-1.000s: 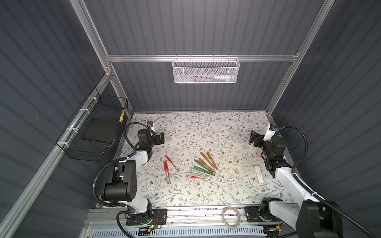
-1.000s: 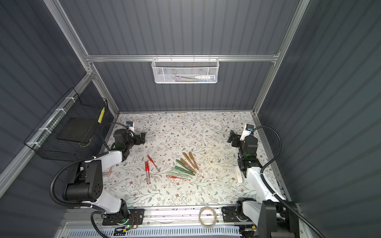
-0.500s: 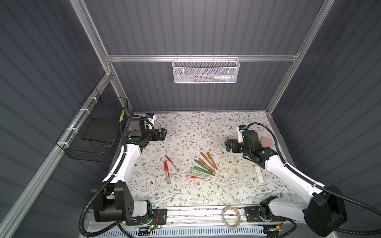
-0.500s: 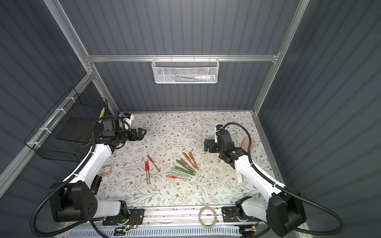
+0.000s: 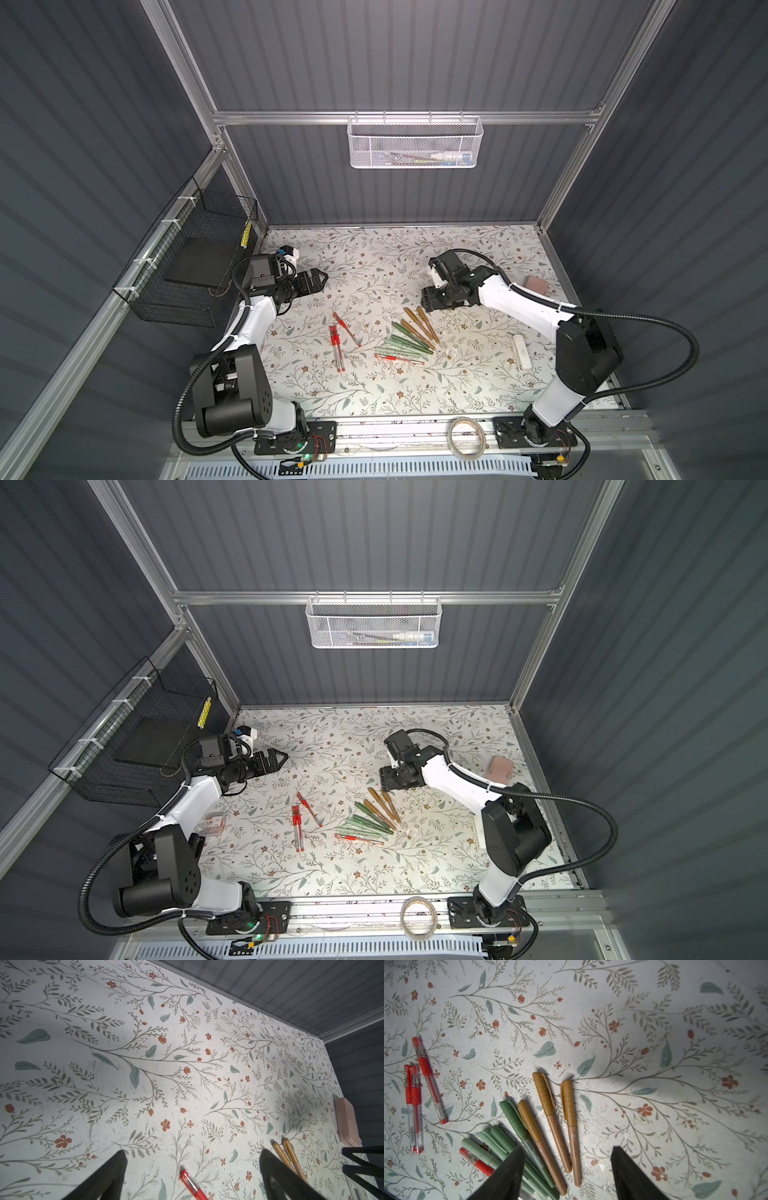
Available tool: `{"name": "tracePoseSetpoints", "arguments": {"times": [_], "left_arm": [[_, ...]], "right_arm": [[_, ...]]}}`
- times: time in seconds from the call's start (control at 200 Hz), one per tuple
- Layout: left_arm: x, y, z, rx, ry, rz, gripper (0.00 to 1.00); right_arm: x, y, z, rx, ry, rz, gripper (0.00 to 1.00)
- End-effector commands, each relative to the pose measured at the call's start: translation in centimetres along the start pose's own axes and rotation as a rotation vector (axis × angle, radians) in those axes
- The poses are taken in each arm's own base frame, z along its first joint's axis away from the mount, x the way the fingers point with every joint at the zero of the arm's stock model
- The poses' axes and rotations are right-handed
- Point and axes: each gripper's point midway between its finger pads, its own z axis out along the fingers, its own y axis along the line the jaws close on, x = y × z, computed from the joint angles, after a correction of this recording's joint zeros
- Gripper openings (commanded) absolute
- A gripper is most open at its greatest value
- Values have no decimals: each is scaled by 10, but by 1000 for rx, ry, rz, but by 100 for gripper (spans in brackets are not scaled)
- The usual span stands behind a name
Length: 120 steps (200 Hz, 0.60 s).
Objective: Remove pen caps from pens
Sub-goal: Pick up the pen from the center of the table.
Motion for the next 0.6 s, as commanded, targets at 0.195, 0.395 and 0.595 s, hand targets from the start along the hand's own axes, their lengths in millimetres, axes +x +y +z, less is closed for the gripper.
{"name": "tracePoseSetpoints", "arguments": {"times": [0.195, 0.395, 0.595], "left_arm": [[-9, -8, -5, 49, -15, -30, 100], [-11, -8, -2, 58, -11, -40, 100], [-13, -8, -4, 56, -12, -35, 100]], "right_arm": [[38, 1, 23, 66, 203, -17, 49], [53, -4, 34, 96, 245, -15, 43], [65, -10, 48, 116, 284, -18, 36]]}}
